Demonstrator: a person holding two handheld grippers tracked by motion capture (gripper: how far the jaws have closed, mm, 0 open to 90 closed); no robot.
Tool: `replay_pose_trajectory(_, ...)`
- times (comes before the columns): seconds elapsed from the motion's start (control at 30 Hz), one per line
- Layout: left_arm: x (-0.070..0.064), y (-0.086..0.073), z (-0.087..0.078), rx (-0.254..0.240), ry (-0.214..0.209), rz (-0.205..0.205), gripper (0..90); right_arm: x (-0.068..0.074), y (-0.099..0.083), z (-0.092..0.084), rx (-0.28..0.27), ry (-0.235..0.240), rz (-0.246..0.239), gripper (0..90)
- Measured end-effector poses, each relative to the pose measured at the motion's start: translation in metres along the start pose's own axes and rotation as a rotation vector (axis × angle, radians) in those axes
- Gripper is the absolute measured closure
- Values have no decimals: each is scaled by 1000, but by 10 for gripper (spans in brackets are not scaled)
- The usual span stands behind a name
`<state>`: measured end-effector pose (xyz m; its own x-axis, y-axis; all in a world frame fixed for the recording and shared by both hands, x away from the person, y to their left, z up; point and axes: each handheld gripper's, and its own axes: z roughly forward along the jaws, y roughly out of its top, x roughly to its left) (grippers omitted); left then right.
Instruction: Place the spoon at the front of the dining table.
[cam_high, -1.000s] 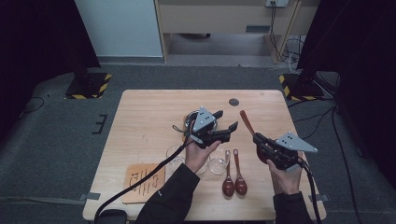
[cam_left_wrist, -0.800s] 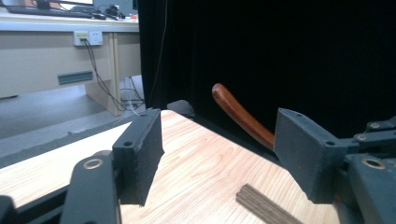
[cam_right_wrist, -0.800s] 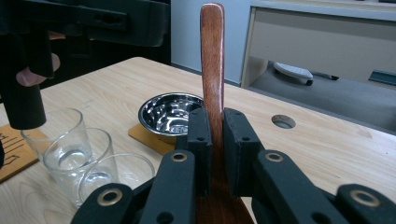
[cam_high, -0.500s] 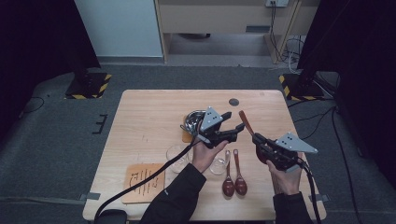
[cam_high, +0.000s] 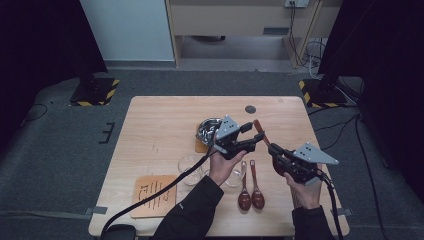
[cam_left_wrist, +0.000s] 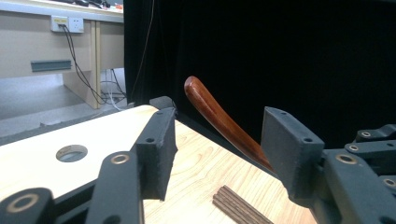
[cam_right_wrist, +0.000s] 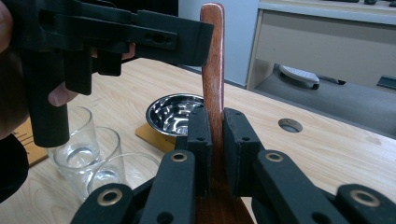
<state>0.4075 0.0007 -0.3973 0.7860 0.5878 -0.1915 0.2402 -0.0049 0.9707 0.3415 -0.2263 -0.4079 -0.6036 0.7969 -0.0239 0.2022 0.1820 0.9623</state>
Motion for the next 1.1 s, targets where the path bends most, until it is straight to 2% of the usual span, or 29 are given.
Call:
replay_pose_trajectory(0.33,-2,-4,4,17,-21,-19,529,3,0,2,3,13,-12,819)
replay_pose_trajectory(0.6,-8,-5,8,30,-30,-5,583,2,0,1,3,15,-14,818)
replay_pose_trajectory(0.87,-4,-4,7,32,-54,-62,650,2,-1,2,11,17,-14,819)
replay_pose_trajectory(1.0,-6,-4,7,23,-62,-72,692,1,-1,3,17,18,-13,818)
replay_pose_trajectory(1.1,-6,-3,6,4,-87,-101,739,2,-1,3,16,17,-9,818)
